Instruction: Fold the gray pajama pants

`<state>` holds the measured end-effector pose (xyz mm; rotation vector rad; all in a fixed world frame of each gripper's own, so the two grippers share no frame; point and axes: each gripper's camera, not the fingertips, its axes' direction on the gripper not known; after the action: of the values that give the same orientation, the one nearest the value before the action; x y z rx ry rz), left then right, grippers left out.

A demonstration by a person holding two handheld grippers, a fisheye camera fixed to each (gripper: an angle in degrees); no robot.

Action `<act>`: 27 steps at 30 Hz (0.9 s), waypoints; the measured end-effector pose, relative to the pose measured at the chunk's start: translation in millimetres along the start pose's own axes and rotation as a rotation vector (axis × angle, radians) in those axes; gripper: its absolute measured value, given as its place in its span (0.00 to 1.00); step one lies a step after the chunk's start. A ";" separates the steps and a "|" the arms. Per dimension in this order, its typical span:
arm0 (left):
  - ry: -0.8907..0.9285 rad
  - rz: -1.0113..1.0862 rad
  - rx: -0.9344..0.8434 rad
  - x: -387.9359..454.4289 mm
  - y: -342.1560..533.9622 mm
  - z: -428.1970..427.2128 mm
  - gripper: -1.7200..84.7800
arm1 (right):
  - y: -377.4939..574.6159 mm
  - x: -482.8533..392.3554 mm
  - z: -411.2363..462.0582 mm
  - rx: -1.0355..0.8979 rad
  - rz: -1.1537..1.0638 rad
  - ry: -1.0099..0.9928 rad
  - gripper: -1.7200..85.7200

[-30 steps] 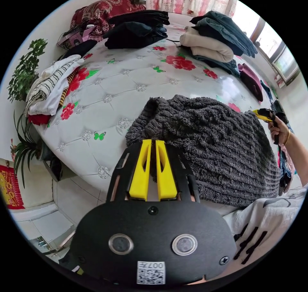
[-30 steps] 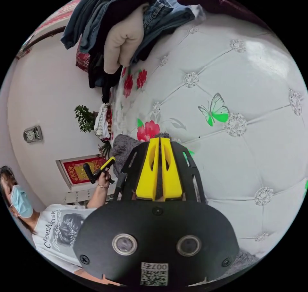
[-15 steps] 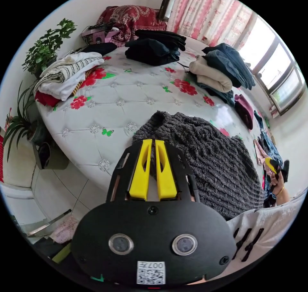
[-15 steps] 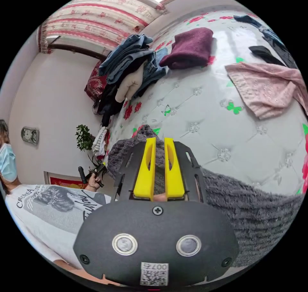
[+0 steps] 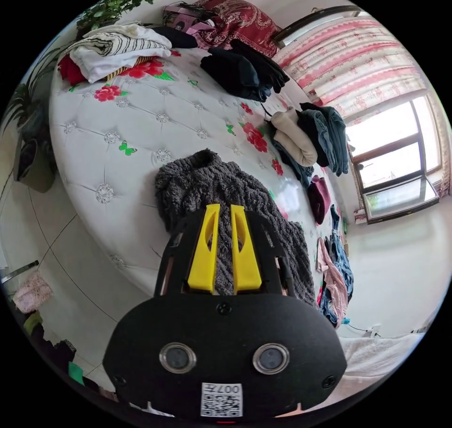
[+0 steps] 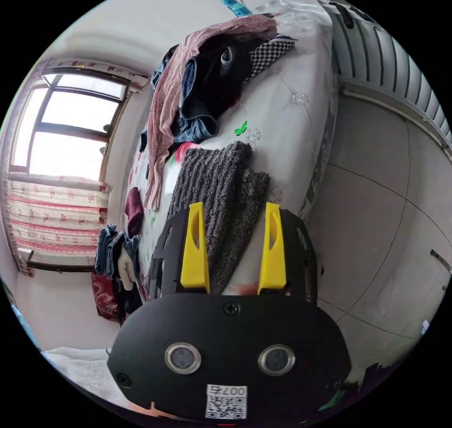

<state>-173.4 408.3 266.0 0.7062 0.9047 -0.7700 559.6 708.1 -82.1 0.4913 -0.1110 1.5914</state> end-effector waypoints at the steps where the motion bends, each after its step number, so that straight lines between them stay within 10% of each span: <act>1: -0.004 -0.003 -0.005 -2.4 1.0 -0.8 0.08 | 2.4 2.0 5.9 -0.012 0.000 -0.006 0.17; 18: -0.005 -0.076 0.000 -72.5 6.2 -24.6 0.11 | 11.8 -64.4 36.5 -0.043 -0.048 -0.132 0.10; 27: 0.113 -0.120 0.025 -129.6 2.7 -16.4 0.17 | 205.9 -359.3 58.4 -0.461 -1.330 -0.372 0.09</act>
<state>-229.8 458.6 372.6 0.7284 1.0491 -0.8558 375.1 334.5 -118.1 0.3464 -0.3379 0.1453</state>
